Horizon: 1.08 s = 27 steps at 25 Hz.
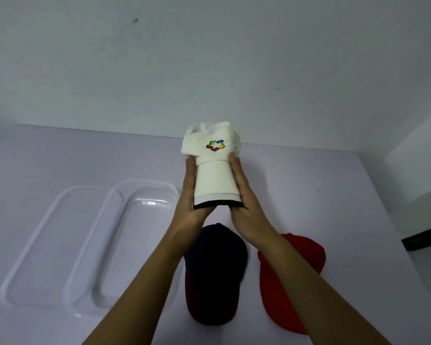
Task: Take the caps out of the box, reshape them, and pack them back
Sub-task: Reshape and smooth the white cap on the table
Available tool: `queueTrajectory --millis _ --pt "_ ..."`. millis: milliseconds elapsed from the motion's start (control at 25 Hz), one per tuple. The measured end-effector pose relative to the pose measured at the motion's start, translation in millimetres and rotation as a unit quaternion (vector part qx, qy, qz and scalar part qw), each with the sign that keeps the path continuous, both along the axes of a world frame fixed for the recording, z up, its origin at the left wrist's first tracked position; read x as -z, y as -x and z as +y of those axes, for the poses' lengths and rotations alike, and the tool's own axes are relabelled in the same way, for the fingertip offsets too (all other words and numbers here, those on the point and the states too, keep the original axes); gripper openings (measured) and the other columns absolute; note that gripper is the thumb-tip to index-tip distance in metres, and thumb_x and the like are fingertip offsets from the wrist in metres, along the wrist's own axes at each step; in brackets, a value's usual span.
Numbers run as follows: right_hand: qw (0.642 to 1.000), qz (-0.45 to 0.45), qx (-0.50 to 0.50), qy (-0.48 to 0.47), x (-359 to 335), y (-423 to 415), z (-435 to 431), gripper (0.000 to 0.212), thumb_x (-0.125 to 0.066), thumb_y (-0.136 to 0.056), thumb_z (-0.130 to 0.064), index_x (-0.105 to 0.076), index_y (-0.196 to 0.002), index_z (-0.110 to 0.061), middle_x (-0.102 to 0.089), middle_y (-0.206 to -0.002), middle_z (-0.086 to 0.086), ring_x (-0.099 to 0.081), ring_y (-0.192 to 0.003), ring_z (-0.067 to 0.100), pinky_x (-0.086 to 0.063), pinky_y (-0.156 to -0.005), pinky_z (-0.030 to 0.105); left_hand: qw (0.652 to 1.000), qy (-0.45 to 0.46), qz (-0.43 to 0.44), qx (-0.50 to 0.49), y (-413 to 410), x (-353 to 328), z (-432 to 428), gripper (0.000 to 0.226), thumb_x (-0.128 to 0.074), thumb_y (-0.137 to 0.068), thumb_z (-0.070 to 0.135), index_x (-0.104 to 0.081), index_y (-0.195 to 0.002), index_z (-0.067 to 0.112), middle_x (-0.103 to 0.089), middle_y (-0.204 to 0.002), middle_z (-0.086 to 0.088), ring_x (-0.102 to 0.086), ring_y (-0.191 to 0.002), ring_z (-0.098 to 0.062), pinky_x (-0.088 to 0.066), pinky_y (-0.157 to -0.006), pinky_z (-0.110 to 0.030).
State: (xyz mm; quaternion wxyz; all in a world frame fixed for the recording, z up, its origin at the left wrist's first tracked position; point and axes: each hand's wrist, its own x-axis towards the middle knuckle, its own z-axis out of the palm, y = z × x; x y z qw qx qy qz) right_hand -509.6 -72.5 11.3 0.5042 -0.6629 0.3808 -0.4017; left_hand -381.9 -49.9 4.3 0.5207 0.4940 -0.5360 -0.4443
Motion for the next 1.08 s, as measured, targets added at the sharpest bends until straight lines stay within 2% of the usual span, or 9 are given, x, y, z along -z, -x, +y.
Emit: queueTrajectory --millis 160,440,520,600,680,760,880,960,1080 --pt "0.995 -0.081 0.031 -0.055 -1 -23 15 0.068 -0.043 -0.095 0.003 -0.014 -0.146 -0.029 -0.027 -0.141 -0.03 -0.03 -0.13 -0.017 -0.029 -0.113 0.019 0.983 -0.041 0.175 -0.035 11 0 14 0.085 -0.066 -0.077 0.042 -0.023 -0.147 0.023 -0.034 -0.152 0.004 -0.036 -0.139 -0.011 -0.03 -0.115 -0.037" --pt "0.993 -0.099 0.053 -0.037 -1 -34 23 0.065 -0.043 -0.094 0.005 -0.019 -0.144 -0.028 -0.028 -0.143 -0.024 -0.033 -0.129 -0.016 -0.031 -0.11 0.017 0.984 -0.059 0.163 -0.035 0 -7 17 0.103 -0.074 -0.062 0.057 -0.025 -0.147 0.027 -0.037 -0.15 0.009 -0.038 -0.136 -0.006 -0.033 -0.113 -0.033" --pt "0.997 -0.065 0.038 0.011 -2 -28 22 0.062 -0.045 -0.093 0.0 -0.028 -0.139 -0.037 -0.02 -0.153 -0.011 -0.026 -0.136 -0.007 -0.031 -0.108 0.013 0.994 -0.035 0.103 -0.003 -13 -2 21 0.094 -0.068 -0.066 0.034 -0.02 -0.146 0.034 -0.034 -0.15 0.013 -0.043 -0.13 0.0 -0.042 -0.107 -0.028" --pt "0.997 0.016 0.022 0.079 4 -14 18 0.067 -0.045 -0.09 0.001 -0.036 -0.136 -0.047 -0.006 -0.159 -0.001 -0.017 -0.141 -0.003 -0.027 -0.107 0.009 0.996 -0.034 0.026 0.072 -36 2 21 0.108 -0.061 -0.056 0.014 -0.01 -0.149 0.034 -0.019 -0.157 0.01 -0.037 -0.135 -0.001 -0.044 -0.104 -0.028" --pt "0.987 0.092 0.024 0.129 14 2 15 0.082 -0.048 -0.086 0.007 -0.031 -0.133 -0.058 0.005 -0.159 -0.001 -0.006 -0.142 -0.007 -0.021 -0.108 0.006 0.993 -0.021 -0.01 0.12 -58 2 15 0.115 -0.056 -0.046 0.016 -0.008 -0.15 0.031 -0.005 -0.16 0.009 -0.016 -0.146 -0.007 -0.025 -0.117 -0.037" --pt "0.97 0.157 0.026 0.184 23 12 16 0.085 -0.053 -0.086 0.003 -0.024 -0.133 -0.063 0.012 -0.158 -0.003 0.001 -0.145 0.001 -0.017 -0.113 0.013 0.996 -0.043 0.009 0.076 -69 -12 5 0.105 -0.059 -0.046 0.023 -0.022 -0.142 0.039 -0.012 -0.159 0.011 -0.013 -0.144 -0.003 -0.014 -0.116 -0.032" --pt "0.95 0.208 0.037 0.231 32 22 19 0.078 -0.055 -0.087 -0.008 -0.022 -0.136 -0.06 0.019 -0.156 -0.014 0.004 -0.148 0.019 -0.018 -0.118 0.036 0.997 -0.027 -0.069 -0.037 -75 -44 -18 0.061 -0.057 -0.088 0.034 -0.028 -0.141 0.04 -0.024 -0.155 0.013 -0.024 -0.137 0.001 -0.023 -0.109 -0.026" --pt "0.948 0.215 0.046 0.23 31 27 20 0.074 -0.055 -0.088 -0.016 -0.021 -0.135 -0.061 0.022 -0.154 -0.02 0.005 -0.147 0.019 -0.017 -0.117 0.036 0.989 -0.029 -0.145 -0.001 -73 -62 -35 0.048 -0.041 -0.097 0.038 -0.032 -0.143 0.033 -0.035 -0.15 0.012 -0.033 -0.132 -0.001 -0.028 -0.105 -0.024" --pt "0.949 0.217 0.038 0.225 29 29 25 0.063 -0.05 -0.091 -0.029 -0.02 -0.134 -0.063 0.025 -0.153 -0.021 0.007 -0.147 0.017 -0.014 -0.117 0.028 0.985 -0.098 -0.126 0.071 -56 -67 -47 0.042 -0.04 -0.097 0.04 -0.048 -0.135 0.024 -0.054 -0.129 0.015 -0.05 -0.117 -0.005 -0.037 -0.102 -0.026"
